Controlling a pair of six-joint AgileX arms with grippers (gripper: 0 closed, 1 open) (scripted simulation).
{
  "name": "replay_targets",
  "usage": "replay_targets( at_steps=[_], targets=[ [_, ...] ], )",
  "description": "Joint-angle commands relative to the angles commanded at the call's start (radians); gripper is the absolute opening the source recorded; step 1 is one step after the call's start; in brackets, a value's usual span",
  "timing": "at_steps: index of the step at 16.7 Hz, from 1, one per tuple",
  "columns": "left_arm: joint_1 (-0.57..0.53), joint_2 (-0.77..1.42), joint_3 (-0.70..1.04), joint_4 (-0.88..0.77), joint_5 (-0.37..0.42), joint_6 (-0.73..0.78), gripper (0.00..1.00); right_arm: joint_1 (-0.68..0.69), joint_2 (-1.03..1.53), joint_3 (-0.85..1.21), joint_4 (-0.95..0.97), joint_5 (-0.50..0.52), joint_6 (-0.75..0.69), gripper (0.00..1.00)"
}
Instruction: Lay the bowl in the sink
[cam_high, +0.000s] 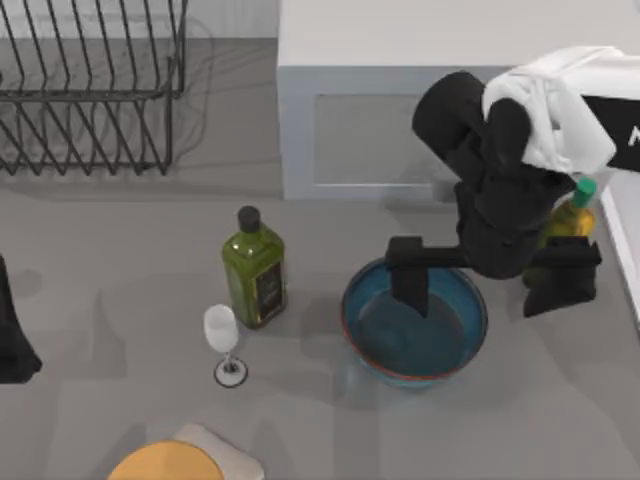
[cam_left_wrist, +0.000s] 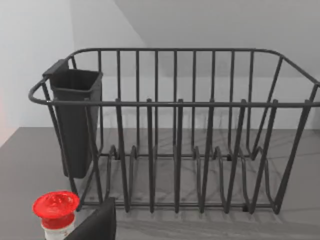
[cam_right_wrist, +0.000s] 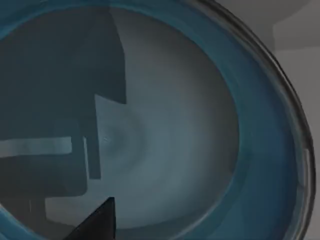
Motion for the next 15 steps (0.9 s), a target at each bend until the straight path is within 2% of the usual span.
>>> replay_targets(
  at_steps=[4, 9, 15],
  targets=[
    [0.000, 0.000, 0.000, 0.000, 0.000, 0.000, 1.00, -0.025, 0.029, -0.083, 0.113, 0.001, -0.024, 1.00],
    [0.000, 0.000, 0.000, 0.000, 0.000, 0.000, 1.00, -0.033, 0.032, -0.090, 0.124, 0.001, -0.031, 1.00],
    [0.000, 0.000, 0.000, 0.000, 0.000, 0.000, 1.00, -0.033, 0.032, -0.090, 0.124, 0.001, -0.031, 0.55]
  ],
)
